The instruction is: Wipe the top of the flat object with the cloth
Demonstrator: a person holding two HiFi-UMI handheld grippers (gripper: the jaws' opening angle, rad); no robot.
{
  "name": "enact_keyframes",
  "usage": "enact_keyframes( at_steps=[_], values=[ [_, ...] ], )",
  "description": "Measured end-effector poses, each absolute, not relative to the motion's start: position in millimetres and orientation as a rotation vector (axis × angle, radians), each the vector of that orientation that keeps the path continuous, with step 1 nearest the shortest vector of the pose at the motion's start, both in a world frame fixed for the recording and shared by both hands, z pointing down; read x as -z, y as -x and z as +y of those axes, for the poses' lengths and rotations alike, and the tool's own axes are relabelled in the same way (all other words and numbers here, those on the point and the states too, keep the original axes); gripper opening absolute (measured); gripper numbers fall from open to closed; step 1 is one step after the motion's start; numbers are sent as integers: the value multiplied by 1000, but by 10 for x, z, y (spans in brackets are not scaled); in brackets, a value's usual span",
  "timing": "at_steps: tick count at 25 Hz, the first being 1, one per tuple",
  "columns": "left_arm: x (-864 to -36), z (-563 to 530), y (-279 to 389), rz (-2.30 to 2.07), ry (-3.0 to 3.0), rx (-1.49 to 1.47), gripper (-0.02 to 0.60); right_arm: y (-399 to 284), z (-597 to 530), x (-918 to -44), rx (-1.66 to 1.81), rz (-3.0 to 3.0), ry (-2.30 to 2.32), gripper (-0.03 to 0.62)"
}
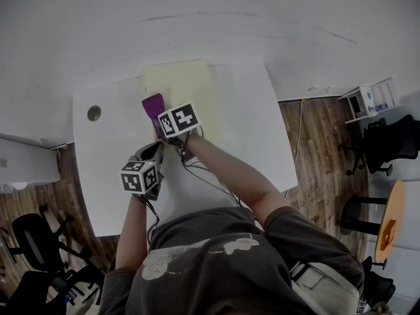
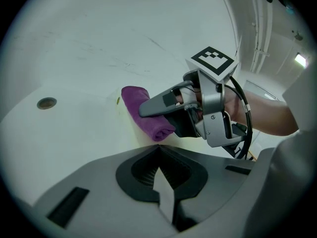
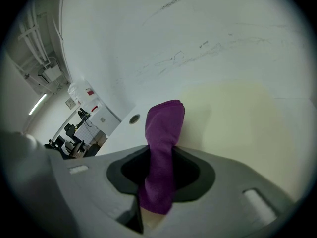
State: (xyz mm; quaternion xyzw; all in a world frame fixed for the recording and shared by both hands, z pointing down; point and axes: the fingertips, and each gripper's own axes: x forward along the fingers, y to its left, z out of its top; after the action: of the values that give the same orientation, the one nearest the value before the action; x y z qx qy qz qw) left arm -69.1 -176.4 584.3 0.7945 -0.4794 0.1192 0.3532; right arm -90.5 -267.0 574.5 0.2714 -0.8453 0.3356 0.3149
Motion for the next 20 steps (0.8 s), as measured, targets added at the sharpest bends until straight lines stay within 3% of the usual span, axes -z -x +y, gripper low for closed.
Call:
enact_keyframes(
  at_steps=[8,20],
  values=[
    [-5844,-1752,702,-1244,-2053,-299,-5,752,-2723,-5765,-846,-2212,-733,117],
    [-5839,-1753,702,-1253,-2052,-297,-5,-49,-2946,-5809,-879,-2160,-891,118]
  ],
)
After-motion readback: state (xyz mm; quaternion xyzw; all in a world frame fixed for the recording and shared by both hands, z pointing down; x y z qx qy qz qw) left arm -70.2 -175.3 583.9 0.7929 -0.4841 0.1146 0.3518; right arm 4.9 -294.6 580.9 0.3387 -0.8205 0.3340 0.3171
